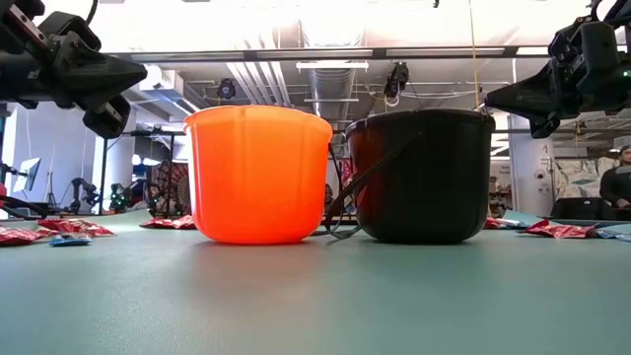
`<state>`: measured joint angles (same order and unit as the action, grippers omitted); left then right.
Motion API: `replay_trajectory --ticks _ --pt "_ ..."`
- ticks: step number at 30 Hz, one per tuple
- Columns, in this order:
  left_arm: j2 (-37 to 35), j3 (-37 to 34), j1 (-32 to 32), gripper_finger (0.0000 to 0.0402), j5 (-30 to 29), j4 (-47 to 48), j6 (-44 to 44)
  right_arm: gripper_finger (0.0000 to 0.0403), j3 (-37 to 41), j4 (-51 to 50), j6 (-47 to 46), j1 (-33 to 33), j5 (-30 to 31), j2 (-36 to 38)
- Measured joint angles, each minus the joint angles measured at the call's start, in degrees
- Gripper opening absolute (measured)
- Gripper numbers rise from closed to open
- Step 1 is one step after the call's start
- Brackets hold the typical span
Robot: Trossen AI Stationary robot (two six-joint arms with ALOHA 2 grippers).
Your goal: Sort candy by brand, put in halloween buckets
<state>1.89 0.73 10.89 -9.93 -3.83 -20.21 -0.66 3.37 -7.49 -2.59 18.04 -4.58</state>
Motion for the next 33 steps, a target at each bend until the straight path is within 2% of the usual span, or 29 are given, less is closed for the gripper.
replay_trajectory --ticks 20,24,26,28,30,33 --pt "0.0 0.0 0.0 0.0 0.0 0.0 0.3 0.0028 0.0 0.0 0.0 0.0 0.0 0.0" --pt "0.0 0.0 -0.1 0.0 -5.3 -0.9 0.9 0.0028 0.0 0.0 0.0 0.0 0.0 0.0" --pt "0.2 0.0 -0.1 0.0 -8.6 -4.0 -5.4 0.0028 0.0 0.0 0.0 0.0 0.0 0.0" --pt "0.6 0.0 -0.1 0.0 -11.8 -7.8 -16.7 0.0028 0.0 0.0 0.0 0.0 0.0 0.0" --pt "0.5 0.0 -0.1 0.0 -12.4 -8.5 -26.2 0.0028 0.0 0.0 0.0 0.0 0.0 0.0" --pt "1.4 2.6 -0.7 0.0 -14.3 -5.0 -27.6 0.0028 0.0 0.0 0.0 0.0 0.0 0.0"
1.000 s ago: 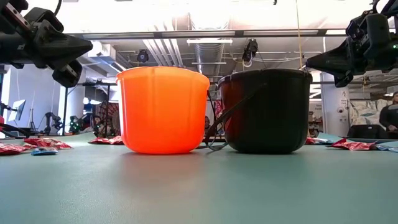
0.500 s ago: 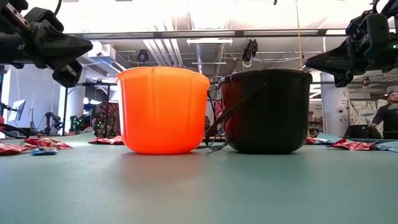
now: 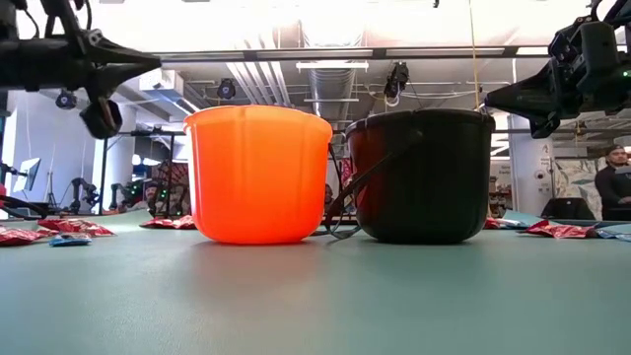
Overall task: Sort candy by brand, put in halloween buckets
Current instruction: Put the red candy into the orange bucket
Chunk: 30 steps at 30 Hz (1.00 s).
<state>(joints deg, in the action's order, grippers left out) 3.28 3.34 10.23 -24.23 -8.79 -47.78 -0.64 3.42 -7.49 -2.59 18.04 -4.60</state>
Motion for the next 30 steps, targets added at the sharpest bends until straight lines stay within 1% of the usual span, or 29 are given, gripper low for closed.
replay_trajectory --ticks 2,5,7,8,10,11,13,16,19,23,24,27,30 --pt "1.7 3.4 0.1 0.0 -1.3 7.6 -1.9 0.0028 0.0 0.0 0.0 0.0 0.0 0.0" --pt "6.5 9.6 0.0 0.0 -5.6 21.0 -3.6 0.0028 0.0 0.1 0.0 0.0 0.0 0.0" --pt "10.1 14.1 -0.6 0.0 -8.4 30.9 -5.8 0.0028 0.0 0.1 0.0 0.0 0.0 0.0" --pt "11.9 15.9 -1.1 0.0 -8.7 37.0 -7.1 0.0028 0.0 0.1 0.0 0.0 0.0 0.0" --pt "15.7 19.7 -2.4 0.0 -7.1 48.8 -12.6 0.0028 0.0 0.1 0.0 0.0 0.0 0.0" --pt "17.4 21.8 -3.2 0.0001 -5.5 52.8 -15.9 0.0028 0.0 0.1 0.0 0.0 0.0 0.0" --pt "20.8 25.3 -4.7 0.001 -2.6 59.1 -19.4 0.0028 0.0 0.1 0.0 0.0 0.0 0.0" --pt "26.3 28.8 -7.7 0.0045 -0.3 66.7 -24.3 0.0028 0.0 0.1 0.0 0.0 0.0 -0.1" --pt "31.1 30.1 -11.7 0.01 0.9 68.0 -26.9 0.0028 0.0 0.2 0.0 0.0 0.0 -0.1" --pt "39.6 30.3 -18.3 0.0176 1.7 67.9 -27.0 0.0028 0.0 0.2 0.0 0.0 0.0 -0.1" --pt "42.0 30.3 -19.6 0.0191 3.0 67.6 -26.3 0.0028 0.0 0.2 0.0 0.0 0.0 -0.1" --pt "49.1 29.9 -23.1 0.0224 6.1 67.1 -22.9 0.0028 0.0 0.2 0.0 0.0 0.0 -0.1" --pt "56.0 29.6 -26.5 0.0239 8.3 66.8 -20.6 0.0028 0.0 0.2 0.0 0.0 0.0 -0.1"
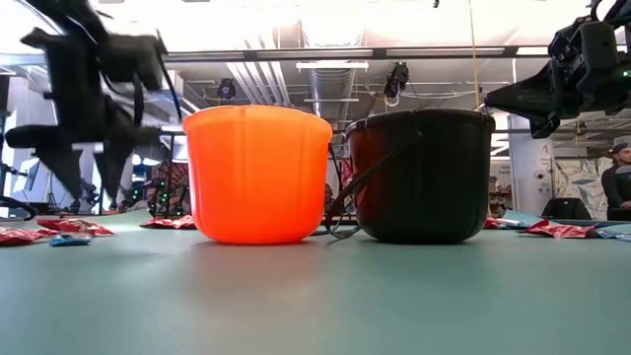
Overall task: Sort candy by brand, put in halloween buckets
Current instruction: Put the red candy into the orange bucket
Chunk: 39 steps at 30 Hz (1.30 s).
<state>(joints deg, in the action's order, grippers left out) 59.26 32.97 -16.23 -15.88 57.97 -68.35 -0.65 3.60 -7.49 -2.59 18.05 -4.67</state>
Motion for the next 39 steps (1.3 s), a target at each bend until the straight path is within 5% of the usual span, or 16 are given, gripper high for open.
replay_trajectory --ticks 14,22,25,28,32,39 --pt "14.2 -5.8 -6.5 0.0222 7.5 -10.0 0.1 0.0028 0.0 0.0 0.0 0.0 0.0 0.0" --pt "11.7 -6.7 -7.2 0.0087 -2.2 -14.5 2.3 0.0028 0.0 0.0 0.0 0.0 0.0 0.0" --pt "10.7 -7.7 -7.2 0.0026 -2.3 -17.9 6.5 0.0028 0.0 0.0 0.0 0.0 0.0 0.0" --pt "9.6 -7.6 -7.2 0.0016 0.2 -22.5 11.2 0.0028 0.0 0.0 0.0 0.0 0.0 0.0" --pt "6.5 -3.7 -6.2 0.0031 7.3 -21.8 13.7 0.0028 0.0 0.0 0.0 0.0 0.0 0.0" --pt "0.5 15.4 1.4 0.001 8.8 -13.2 20.7 0.0028 0.0 0.0 0.0 0.0 0.0 0.0"
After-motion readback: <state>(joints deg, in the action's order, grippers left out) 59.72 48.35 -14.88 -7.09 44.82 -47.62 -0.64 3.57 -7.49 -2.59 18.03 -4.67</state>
